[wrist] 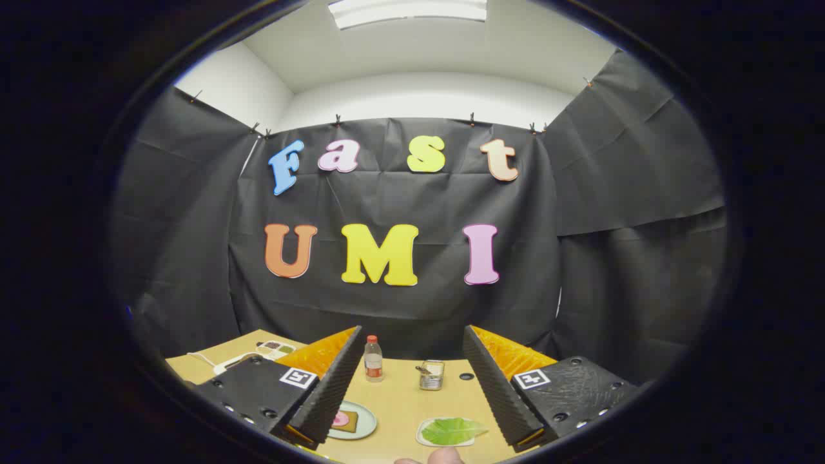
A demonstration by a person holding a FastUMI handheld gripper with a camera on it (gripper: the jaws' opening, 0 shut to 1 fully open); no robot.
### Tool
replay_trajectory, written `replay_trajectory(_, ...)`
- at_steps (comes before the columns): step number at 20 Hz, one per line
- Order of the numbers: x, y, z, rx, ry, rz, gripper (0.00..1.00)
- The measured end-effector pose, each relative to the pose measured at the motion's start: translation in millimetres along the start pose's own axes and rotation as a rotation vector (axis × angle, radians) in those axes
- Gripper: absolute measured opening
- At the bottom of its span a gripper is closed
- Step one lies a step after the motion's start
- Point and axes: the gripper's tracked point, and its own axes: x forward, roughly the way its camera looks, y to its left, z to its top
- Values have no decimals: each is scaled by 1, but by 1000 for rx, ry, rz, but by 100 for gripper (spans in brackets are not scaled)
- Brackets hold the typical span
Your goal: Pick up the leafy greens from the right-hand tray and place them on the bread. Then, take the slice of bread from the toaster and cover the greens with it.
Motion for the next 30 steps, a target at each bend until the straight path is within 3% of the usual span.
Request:
replay_trajectory(19,-2,-48,-24,-3,60,-53,95)
replay_trajectory(24,8,-93,-85,32,152,-80,95)
replay_trajectory(30,42,-137,-208,65,308,-81,95)
